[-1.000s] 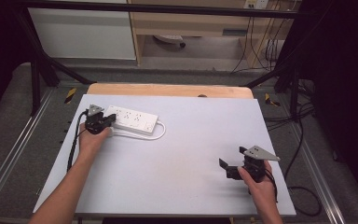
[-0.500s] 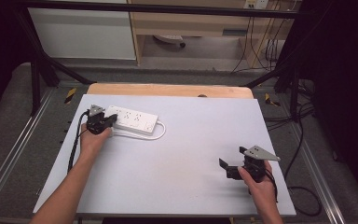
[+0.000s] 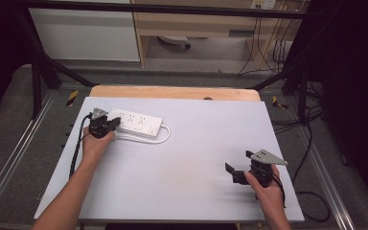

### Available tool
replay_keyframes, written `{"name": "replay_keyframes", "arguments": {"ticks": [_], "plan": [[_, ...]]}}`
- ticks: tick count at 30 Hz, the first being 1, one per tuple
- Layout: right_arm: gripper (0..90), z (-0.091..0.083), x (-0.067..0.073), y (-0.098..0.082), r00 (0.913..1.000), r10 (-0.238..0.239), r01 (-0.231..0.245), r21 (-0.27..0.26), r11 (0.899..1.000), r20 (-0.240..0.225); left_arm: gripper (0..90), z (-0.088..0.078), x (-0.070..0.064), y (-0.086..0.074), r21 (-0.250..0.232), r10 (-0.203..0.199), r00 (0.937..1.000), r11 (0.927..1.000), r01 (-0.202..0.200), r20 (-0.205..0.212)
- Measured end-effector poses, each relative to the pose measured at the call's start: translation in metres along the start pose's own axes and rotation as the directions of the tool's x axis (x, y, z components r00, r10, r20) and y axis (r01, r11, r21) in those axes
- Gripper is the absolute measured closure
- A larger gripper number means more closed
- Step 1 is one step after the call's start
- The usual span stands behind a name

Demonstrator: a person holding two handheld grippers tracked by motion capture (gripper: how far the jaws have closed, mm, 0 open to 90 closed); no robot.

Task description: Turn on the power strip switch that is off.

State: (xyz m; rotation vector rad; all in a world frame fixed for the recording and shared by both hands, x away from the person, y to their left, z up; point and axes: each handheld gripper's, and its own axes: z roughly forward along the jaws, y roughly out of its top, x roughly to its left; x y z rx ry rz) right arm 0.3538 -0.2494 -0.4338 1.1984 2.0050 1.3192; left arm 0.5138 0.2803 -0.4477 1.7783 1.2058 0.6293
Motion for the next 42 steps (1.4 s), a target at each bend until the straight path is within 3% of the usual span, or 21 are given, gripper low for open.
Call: {"name": "replay_keyframes", "arguments": {"ticks": [14, 16, 18, 21, 27, 33, 42], "plan": [[2.5, -0.001, 0.0, 0.0, 1.0, -0.001, 0.001, -0.002, 1.0, -0.002, 90.0, 0.0, -0.003, 0.0, 0.002, 0.002, 1.0, 1.0, -0.002, 0.01], [2.5, -0.001, 0.0, 0.0, 1.0, -0.004, 0.004, -0.004, 1.0, -0.002, 90.0, 0.002, -0.007, -0.001, 0.016, 0.025, 0.9992, 0.9996, -0.025, 0.032], [2.5, -0.001, 0.0, 0.0, 1.0, -0.001, 0.001, -0.005, 1.0, -0.002, 90.0, 0.003, -0.011, -0.001, 0.017, 0.057, 0.9983, 0.9982, -0.058, 0.002], [2.5, -0.001, 0.0, 0.0, 1.0, -0.002, 0.002, -0.003, 1.0, -0.003, 90.0, 0.004, -0.009, -0.001, 0.013, 0.027, 0.9996, 0.9995, -0.028, 0.011], [2.5, -0.001, -0.001, 0.0, 1.0, 0.003, -0.003, -0.004, 1.0, -0.003, 90.0, -0.003, -0.003, 0.002, -0.01, 0.02, 0.9998, 0.9998, -0.02, -0.01], [2.5, -0.001, 0.0, 0.0, 1.0, -0.005, 0.005, -0.002, 1.0, -0.004, 90.0, -0.002, 0.005, -0.001, 0.007, -0.024, 0.9997, 0.9997, 0.024, -0.004], [2.5, -0.001, 0.001, 0.0, 1.0, -0.005, 0.005, 0.001, 1.0, -0.005, 90.0, -0.002, 0.004, -0.001, 0.011, -0.016, 0.9998, 0.9998, 0.016, -0.009]]}}
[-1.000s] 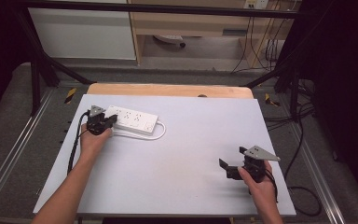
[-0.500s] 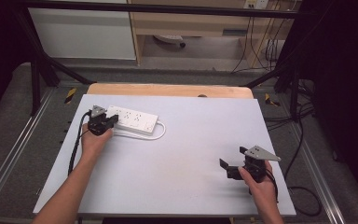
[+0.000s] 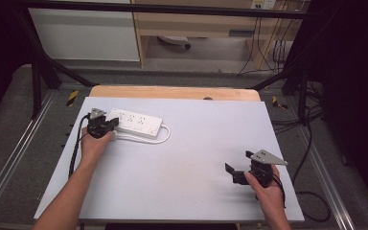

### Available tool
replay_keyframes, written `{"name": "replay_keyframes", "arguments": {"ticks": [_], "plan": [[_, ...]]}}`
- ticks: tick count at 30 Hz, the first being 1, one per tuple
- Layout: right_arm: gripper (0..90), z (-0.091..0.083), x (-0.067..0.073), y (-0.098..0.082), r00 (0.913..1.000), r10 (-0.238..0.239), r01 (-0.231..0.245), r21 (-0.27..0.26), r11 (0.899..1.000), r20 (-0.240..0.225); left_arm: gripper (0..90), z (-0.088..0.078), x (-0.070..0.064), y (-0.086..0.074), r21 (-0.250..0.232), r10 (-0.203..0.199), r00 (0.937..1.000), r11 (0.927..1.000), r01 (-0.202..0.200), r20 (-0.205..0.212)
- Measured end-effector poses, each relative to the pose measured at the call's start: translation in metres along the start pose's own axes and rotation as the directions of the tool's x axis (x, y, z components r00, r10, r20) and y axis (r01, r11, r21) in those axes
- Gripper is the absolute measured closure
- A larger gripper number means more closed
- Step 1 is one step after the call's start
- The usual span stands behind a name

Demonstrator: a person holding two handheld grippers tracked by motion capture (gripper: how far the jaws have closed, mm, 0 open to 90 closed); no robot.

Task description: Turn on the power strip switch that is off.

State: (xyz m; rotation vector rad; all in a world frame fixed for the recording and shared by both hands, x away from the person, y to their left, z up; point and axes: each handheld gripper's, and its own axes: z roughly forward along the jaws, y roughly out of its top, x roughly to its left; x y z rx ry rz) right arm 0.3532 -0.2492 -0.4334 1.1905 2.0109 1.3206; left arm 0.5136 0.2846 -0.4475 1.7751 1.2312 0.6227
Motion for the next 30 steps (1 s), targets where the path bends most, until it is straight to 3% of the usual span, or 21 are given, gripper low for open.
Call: {"name": "replay_keyframes", "arguments": {"ticks": [8, 11, 13, 17, 19, 21, 25, 30], "plan": [[2.5, 0.0, 0.0, 0.0, 1.0, 0.0, 0.0, -0.003, 1.0, -0.003, 90.0, 0.0, -0.003, 0.0, 0.002, 0.007, 0.9999, 1.0, -0.007, -0.016], [2.5, 0.0, 0.0, 0.0, 1.0, 0.0, 0.0, -0.001, 1.0, -0.006, 90.0, 0.002, -0.006, -0.001, 0.006, 0.003, 0.9997, 1.0, -0.003, 0.026], [2.5, 0.0, 0.0, 0.0, 1.0, -0.001, 0.001, -0.001, 1.0, -0.006, 90.0, 0.003, -0.012, 0.001, 0.015, 0.055, 0.9985, 0.9984, -0.055, -0.004], [2.5, 0.0, 0.0, 0.0, 1.0, 0.002, -0.002, -0.002, 1.0, -0.005, 90.0, 0.005, -0.012, 0.001, 0.004, 0.024, 0.9997, 0.9997, -0.023, -0.007], [2.5, -0.001, -0.001, 0.0, 1.0, 0.004, -0.004, -0.004, 1.0, -0.004, 90.0, 0.004, -0.011, 0.001, 0.005, 0.007, 0.9999, 1.0, -0.007, 0.013], [2.5, -0.002, -0.001, 0.0, 1.0, 0.009, -0.009, -0.007, 1.0, -0.001, 90.0, 0.001, -0.009, 0.002, -0.006, 0.018, 0.9997, 0.9998, -0.018, 0.014], [2.5, -0.001, -0.002, 0.001, 1.0, 0.006, -0.006, -0.007, 1.0, -0.002, 90.0, -0.004, -0.002, 0.004, -0.036, -0.004, 1.0, 0.9993, 0.004, 0.008], [2.5, -0.001, 0.0, 0.001, 1.0, 0.001, -0.001, -0.004, 1.0, -0.005, 90.0, -0.007, 0.001, 0.004, -0.036, -0.001, 0.9999, 0.9993, 0.001, 0.014]]}}
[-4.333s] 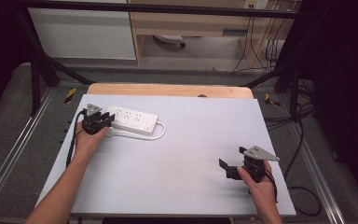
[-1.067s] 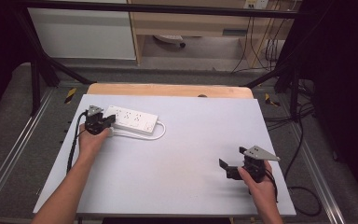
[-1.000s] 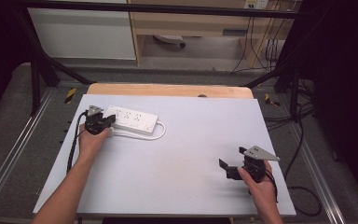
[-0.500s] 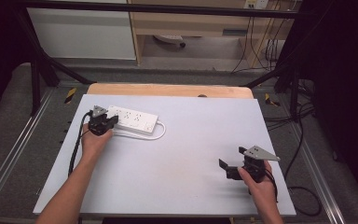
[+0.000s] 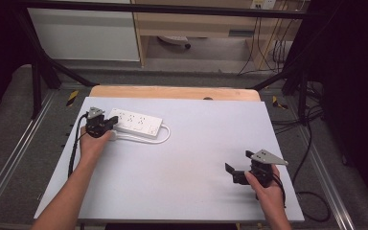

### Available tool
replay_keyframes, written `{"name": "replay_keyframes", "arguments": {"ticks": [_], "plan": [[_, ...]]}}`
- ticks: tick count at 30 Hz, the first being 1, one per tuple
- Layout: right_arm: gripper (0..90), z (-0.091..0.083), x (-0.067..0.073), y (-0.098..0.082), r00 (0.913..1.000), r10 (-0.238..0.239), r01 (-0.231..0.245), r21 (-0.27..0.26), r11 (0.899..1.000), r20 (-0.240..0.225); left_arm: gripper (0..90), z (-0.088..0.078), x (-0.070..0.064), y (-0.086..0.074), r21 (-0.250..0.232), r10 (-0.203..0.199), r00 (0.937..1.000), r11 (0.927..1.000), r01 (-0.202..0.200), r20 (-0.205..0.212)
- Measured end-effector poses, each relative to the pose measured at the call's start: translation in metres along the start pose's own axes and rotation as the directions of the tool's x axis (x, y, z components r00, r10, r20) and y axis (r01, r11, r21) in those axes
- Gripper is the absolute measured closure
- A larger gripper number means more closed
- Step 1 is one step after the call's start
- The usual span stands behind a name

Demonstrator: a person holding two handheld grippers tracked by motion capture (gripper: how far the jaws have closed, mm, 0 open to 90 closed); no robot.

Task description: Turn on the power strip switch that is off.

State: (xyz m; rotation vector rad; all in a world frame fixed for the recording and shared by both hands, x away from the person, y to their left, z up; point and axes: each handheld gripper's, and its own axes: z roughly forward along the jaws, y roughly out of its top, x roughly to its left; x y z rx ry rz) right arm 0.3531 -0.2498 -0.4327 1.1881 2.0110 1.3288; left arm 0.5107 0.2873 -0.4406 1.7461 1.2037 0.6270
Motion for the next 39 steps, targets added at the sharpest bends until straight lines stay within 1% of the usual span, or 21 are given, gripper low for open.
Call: {"name": "replay_keyframes", "arguments": {"ticks": [6, 11, 15, 22, 26, 33, 39], "plan": [[2.5, 0.0, -0.001, 0.0, 1.0, 0.005, -0.005, -0.002, 1.0, 0.003, 90.0, -0.001, -0.001, 0.002, -0.019, 0.001, 1.0, 0.9998, -0.001, 0.01], [2.5, 0.0, 0.0, 0.0, 1.0, 0.004, -0.004, -0.001, 1.0, 0.003, 90.0, -0.002, -0.003, 0.003, -0.02, 0.01, 0.9999, 0.9997, -0.01, 0.014], [2.5, 0.0, -0.001, 0.0, 1.0, 0.003, -0.003, -0.004, 1.0, 0.004, 88.0, -0.004, -0.003, 0.003, -0.024, 0.013, 0.9998, 0.9996, -0.013, 0.014], [2.5, 0.0, -0.001, 0.0, 1.0, 0.002, -0.002, -0.004, 1.0, 0.004, 85.1, -0.007, -0.002, 0.005, -0.036, 0.007, 0.9999, 0.9993, -0.007, 0.014], [2.5, 0.0, -0.001, 0.0, 1.0, 0.004, -0.004, -0.004, 1.0, 0.003, 82.0, -0.009, -0.002, 0.006, -0.041, 0.002, 0.9999, 0.9992, -0.001, 0.014], [2.5, 0.0, -0.001, 0.0, 1.0, 0.003, -0.003, -0.003, 1.0, 0.005, 72.4, -0.013, -0.001, 0.008, -0.043, -0.001, 1.0, 0.9991, 0.001, 0.0], [2.5, 0.0, 0.0, 0.0, 1.0, 0.004, -0.004, -0.002, 1.0, 0.004, 67.8, -0.016, -0.002, 0.009, -0.047, -0.004, 1.0, 0.9989, 0.004, 0.008]]}}
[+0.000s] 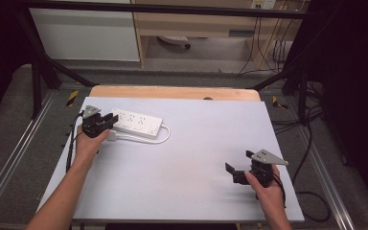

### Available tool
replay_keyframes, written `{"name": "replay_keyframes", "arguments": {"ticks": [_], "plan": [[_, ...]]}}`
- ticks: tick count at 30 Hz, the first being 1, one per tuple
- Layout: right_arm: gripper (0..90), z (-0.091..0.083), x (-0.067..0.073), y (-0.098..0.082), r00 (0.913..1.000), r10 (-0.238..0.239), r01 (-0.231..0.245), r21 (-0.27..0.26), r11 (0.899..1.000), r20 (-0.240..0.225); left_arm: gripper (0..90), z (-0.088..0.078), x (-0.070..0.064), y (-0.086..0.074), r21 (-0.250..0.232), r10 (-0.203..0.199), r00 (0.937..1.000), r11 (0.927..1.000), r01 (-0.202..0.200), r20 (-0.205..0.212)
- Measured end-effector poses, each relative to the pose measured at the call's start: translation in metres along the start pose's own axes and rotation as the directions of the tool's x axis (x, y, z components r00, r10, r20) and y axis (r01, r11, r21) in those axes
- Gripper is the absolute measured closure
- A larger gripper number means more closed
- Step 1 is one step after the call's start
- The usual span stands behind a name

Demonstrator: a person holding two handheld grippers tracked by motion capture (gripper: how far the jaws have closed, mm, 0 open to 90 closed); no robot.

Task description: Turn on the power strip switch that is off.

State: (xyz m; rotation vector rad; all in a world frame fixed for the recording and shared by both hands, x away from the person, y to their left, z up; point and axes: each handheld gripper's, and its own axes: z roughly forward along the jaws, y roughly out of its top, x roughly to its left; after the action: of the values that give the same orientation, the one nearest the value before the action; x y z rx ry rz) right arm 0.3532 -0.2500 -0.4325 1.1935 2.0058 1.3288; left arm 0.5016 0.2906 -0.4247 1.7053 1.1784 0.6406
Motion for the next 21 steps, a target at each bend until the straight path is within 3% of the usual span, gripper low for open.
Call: {"name": "replay_keyframes", "arguments": {"ticks": [21], "plan": [[2.5, 0.0004, 0.0003, 0.0, 1.0, -0.003, 0.003, 0.002, 1.0, 0.0, 55.5, -0.0101, -0.0098, 0.0062, -0.018, -0.001, 0.9978, 0.9998, 0.002, 0.067]]}}
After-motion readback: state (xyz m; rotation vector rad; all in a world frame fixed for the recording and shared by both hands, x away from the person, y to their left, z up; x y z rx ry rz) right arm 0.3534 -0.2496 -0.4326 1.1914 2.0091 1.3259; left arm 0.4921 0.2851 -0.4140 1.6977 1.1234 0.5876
